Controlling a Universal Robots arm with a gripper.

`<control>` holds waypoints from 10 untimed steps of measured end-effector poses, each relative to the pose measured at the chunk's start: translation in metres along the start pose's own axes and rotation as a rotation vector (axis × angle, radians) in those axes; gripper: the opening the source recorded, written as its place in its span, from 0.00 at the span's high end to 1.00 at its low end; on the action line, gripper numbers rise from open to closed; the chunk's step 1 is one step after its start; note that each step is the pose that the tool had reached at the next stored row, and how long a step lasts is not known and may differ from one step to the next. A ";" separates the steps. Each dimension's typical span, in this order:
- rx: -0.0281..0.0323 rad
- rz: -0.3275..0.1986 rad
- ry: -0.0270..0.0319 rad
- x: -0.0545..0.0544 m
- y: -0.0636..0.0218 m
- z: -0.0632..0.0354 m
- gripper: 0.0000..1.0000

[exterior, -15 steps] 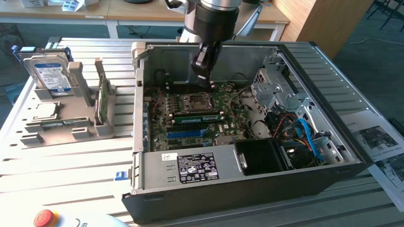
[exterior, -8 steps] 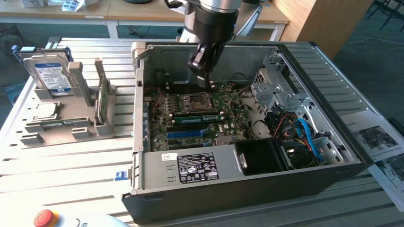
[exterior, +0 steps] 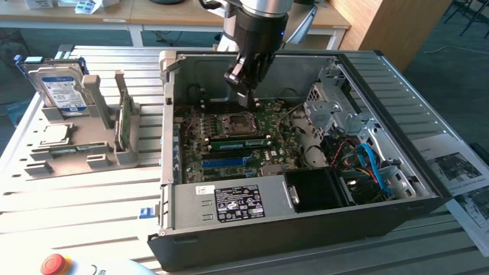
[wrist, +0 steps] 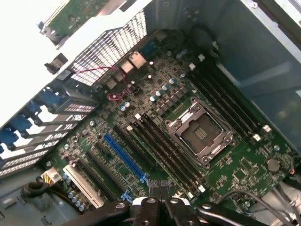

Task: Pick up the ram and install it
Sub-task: 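Press down the ram until it locks into place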

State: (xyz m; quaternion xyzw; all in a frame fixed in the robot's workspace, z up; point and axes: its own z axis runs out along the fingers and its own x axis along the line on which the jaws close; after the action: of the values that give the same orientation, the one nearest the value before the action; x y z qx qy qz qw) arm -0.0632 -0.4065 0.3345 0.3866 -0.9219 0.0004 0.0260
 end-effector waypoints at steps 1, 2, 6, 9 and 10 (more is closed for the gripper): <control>-0.0008 0.014 -0.0005 0.000 0.0000 0.0001 0.90; -0.0014 0.028 -0.0007 0.000 0.0000 0.0001 0.90; -0.0034 0.070 -0.0015 0.000 0.0000 -0.0003 0.90; -0.0046 0.097 -0.0018 0.000 0.0000 -0.0005 0.90; -0.0051 0.106 -0.0021 0.000 0.0000 -0.0004 0.90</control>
State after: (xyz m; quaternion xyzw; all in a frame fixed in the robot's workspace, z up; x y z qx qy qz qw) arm -0.0632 -0.4065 0.3349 0.3373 -0.9411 -0.0010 0.0260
